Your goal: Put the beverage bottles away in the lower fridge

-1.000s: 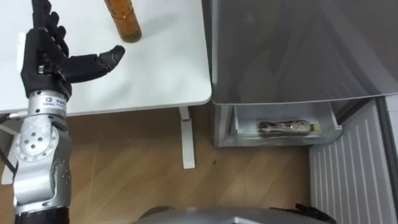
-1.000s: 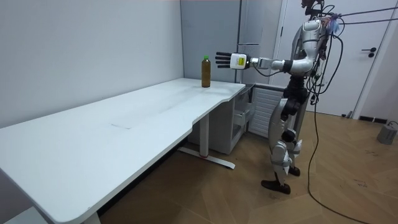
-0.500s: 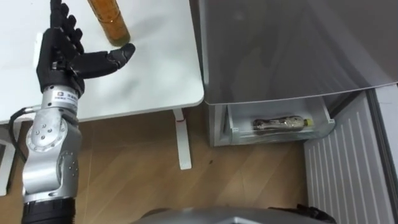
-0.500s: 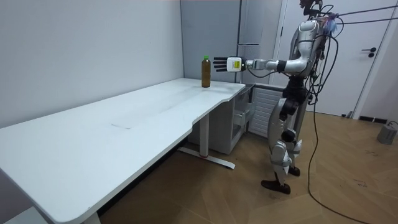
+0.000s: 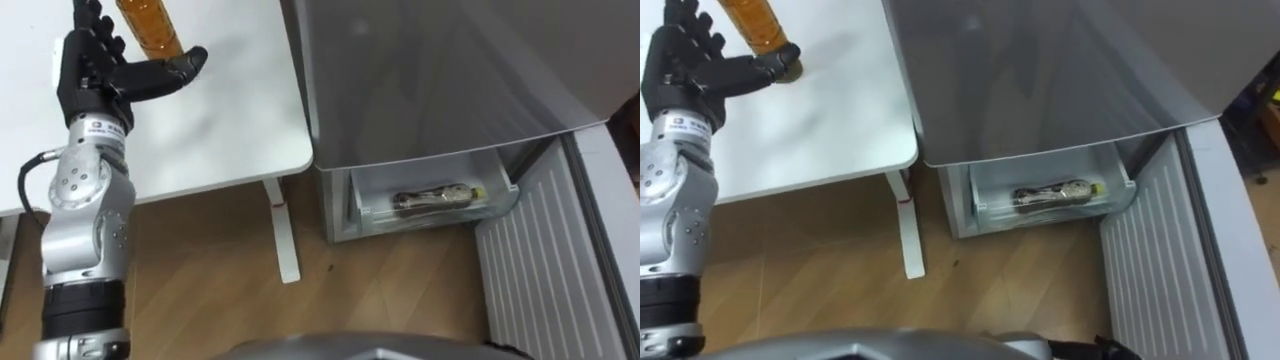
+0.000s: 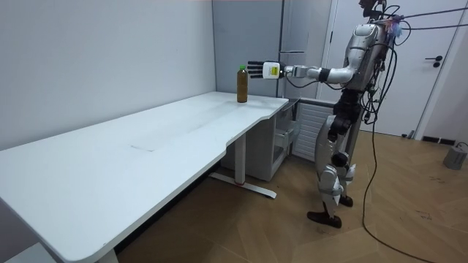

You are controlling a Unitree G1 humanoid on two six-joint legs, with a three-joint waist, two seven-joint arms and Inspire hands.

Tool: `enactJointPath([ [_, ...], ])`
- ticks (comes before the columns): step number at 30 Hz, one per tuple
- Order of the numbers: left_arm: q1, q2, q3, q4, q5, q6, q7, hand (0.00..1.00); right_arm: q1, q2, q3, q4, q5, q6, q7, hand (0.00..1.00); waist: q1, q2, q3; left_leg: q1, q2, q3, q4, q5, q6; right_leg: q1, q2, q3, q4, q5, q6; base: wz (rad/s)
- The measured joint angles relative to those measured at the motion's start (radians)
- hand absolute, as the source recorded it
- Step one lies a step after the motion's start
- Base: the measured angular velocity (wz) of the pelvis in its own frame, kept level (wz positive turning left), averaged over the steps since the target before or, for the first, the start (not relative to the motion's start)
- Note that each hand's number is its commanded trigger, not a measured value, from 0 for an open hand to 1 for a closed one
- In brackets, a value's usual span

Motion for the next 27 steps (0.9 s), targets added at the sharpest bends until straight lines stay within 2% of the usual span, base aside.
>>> enactJointPath([
  [4, -0.014, 0.001, 0.028, 0.088, 0.001, 0.0, 0.033, 0.0, 0.01, 0.001, -0.016, 0.01, -0.03, -0.001, -0.024, 0.0, -0.027, 0.002, -0.0014, 0.013, 0.001, 0.017, -0.005, 0.0, 0.0, 0.002, 0.0, 0.014, 0.0, 0.0, 0.0, -0.13],
  [9, -0.014, 0.001, 0.054, 0.118, 0.002, -0.002, 0.053, 0.0, 0.011, 0.001, -0.032, 0.027, -0.084, -0.002, -0.034, 0.0, -0.04, 0.002, -0.0016, 0.015, 0.002, 0.024, -0.006, 0.0, 0.0, -0.001, 0.0, 0.024, -0.001, 0.0, 0.001, -0.04],
  [13, -0.014, 0.002, 0.058, 0.118, 0.002, -0.012, 0.073, 0.0, 0.009, 0.003, -0.048, 0.029, -0.116, -0.002, -0.036, 0.0, -0.041, 0.0, -0.0001, 0.015, 0.002, 0.027, -0.006, 0.0, 0.0, -0.002, 0.0, 0.027, -0.004, -0.001, 0.001, -0.01],
  [21, -0.014, 0.002, 0.057, 0.118, 0.001, -0.012, 0.103, 0.0, 0.003, 0.009, -0.047, 0.029, -0.121, -0.001, -0.044, 0.0, -0.04, -0.001, -0.0001, 0.017, 0.002, 0.031, -0.015, 0.0, 0.0, -0.001, 0.002, 0.036, -0.016, 0.0, 0.001, 0.0],
  [27, -0.015, 0.005, 0.057, 0.157, 0.002, -0.013, 0.103, 0.0, -0.012, 0.01, -0.047, 0.029, -0.121, -0.002, -0.046, 0.0, -0.04, -0.005, 0.0026, 0.017, 0.002, 0.033, -0.016, 0.0, 0.0, -0.001, 0.002, 0.036, -0.018, 0.0, 0.001, 0.0],
])
